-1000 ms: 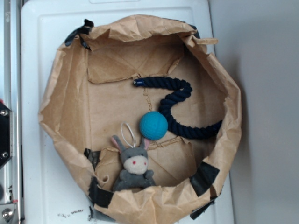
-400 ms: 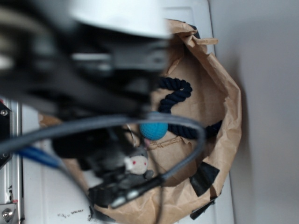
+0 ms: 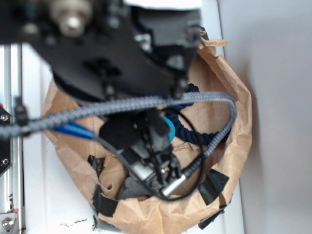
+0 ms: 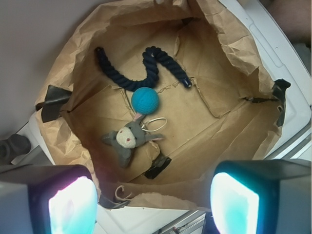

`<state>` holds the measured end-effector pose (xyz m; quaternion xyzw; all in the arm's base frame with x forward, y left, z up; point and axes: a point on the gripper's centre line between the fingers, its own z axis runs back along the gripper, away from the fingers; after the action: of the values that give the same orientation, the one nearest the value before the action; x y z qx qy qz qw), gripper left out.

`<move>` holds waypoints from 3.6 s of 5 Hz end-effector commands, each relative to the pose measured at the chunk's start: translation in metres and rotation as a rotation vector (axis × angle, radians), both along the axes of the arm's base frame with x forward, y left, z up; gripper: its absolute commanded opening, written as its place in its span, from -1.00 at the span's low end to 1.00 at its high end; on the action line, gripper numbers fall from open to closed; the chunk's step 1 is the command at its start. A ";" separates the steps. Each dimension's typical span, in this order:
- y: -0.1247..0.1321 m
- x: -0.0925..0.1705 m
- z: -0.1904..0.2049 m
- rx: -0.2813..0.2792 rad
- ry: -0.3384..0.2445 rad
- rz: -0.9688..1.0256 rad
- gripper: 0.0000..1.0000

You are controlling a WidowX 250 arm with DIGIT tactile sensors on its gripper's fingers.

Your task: Grab the gray animal.

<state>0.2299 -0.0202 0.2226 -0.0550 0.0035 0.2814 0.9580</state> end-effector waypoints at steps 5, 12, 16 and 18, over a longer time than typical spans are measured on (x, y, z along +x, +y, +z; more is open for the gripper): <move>0.008 0.026 -0.084 0.112 -0.136 0.362 1.00; -0.018 -0.069 -0.139 0.063 -0.150 0.448 1.00; -0.022 0.006 -0.119 -0.008 -0.082 0.593 1.00; -0.032 0.004 -0.157 -0.024 -0.046 0.614 1.00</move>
<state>0.2339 -0.0577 0.0613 -0.0625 -0.0256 0.5541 0.8297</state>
